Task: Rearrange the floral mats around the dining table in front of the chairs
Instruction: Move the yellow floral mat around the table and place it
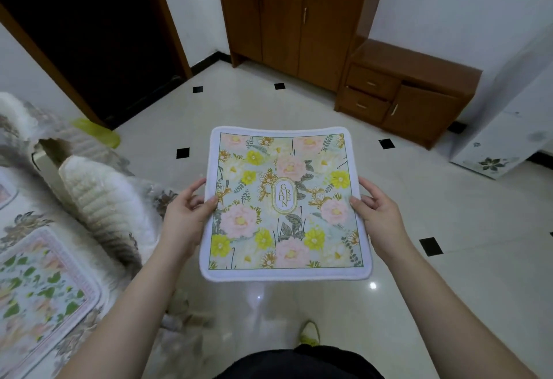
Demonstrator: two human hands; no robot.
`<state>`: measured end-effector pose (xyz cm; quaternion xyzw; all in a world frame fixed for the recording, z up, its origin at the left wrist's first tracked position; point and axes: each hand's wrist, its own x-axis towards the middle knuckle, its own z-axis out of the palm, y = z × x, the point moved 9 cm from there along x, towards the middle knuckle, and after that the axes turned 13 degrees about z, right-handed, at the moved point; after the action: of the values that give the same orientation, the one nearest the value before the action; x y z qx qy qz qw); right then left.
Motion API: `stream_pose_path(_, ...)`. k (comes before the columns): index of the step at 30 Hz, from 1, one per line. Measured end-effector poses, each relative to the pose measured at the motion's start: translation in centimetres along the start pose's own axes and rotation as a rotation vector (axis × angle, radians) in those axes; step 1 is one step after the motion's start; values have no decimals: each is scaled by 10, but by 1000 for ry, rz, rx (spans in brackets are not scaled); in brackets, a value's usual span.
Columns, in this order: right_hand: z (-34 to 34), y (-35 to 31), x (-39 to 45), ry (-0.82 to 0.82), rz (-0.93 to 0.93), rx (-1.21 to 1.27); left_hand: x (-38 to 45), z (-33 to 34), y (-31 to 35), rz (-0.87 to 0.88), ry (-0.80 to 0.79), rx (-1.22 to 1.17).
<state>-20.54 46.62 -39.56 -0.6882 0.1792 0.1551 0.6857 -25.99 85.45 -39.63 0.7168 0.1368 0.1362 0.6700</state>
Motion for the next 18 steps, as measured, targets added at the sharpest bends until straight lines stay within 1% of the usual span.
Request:
stream_pose_path(4, -1, -37, 47, -44, -7, -20, 31, 21, 12, 9, 39, -25)
stream_pose_path(8, 14, -61, 85, -99, 0, -9, 59, 22, 19, 15, 93, -26)
stream_pose_path(12, 44, -80, 121, -155, 0, -23, 90, 9, 23, 22, 157, -4)
stream_pose_path(15, 72, -95, 150, -180, -3, -46, 117, -4, 19, 4, 207, -47)
stream_pose_path(18, 104, -114, 179, -214, -7, -75, 149, -18, 20, 22, 232, -40)
